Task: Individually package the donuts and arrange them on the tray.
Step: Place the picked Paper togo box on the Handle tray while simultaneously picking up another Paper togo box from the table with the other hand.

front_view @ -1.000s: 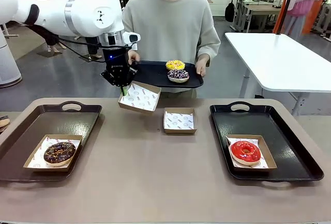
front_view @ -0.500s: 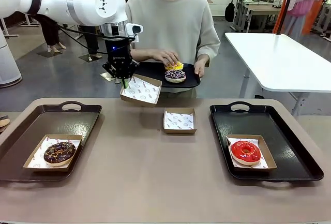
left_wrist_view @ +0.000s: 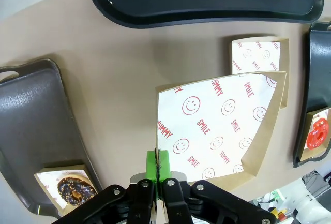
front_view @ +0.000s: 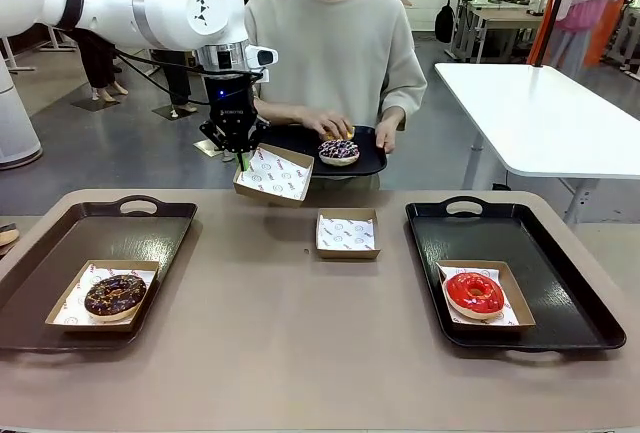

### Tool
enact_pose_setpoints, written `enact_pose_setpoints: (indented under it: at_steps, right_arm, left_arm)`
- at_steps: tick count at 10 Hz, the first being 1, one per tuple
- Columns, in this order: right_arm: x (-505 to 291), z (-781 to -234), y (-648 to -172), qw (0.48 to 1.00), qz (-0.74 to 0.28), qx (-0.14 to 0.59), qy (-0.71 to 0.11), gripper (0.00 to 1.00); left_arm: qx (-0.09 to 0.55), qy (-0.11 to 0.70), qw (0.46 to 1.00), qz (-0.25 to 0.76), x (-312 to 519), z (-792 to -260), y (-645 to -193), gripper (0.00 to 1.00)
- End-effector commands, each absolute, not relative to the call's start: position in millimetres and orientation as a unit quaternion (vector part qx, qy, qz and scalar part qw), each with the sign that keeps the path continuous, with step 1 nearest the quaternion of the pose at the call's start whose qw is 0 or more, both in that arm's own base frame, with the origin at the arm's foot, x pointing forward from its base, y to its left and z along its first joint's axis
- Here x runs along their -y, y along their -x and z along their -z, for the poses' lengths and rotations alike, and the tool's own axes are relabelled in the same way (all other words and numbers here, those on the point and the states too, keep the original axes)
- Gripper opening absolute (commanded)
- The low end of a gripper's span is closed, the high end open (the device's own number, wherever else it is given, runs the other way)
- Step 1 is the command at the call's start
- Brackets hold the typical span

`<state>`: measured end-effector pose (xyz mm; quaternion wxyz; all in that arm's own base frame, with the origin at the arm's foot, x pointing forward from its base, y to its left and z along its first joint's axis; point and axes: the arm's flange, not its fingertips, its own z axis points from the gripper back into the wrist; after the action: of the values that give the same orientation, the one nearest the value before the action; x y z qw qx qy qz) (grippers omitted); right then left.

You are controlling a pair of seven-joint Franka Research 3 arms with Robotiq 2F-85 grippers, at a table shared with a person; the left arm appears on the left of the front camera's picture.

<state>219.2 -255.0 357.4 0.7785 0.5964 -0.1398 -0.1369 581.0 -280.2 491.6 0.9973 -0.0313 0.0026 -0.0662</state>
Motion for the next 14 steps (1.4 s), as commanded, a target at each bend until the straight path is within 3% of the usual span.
enact_pose_setpoints:
  at_steps: [1, 14]
  right_arm:
    - [252.1, -361.4, -215.7, 0.776, 0.131, 0.146, -0.599, 1.0]
    - [252.1, -361.4, -215.7, 0.776, 0.131, 0.146, -0.599, 1.0]
  left_arm:
    - [0.0, 0.031, 0.997, 0.068, 278.4, -493.5, -576.9, 0.0]
    - [0.0, 0.031, 0.997, 0.068, 278.4, -493.5, -576.9, 0.0]
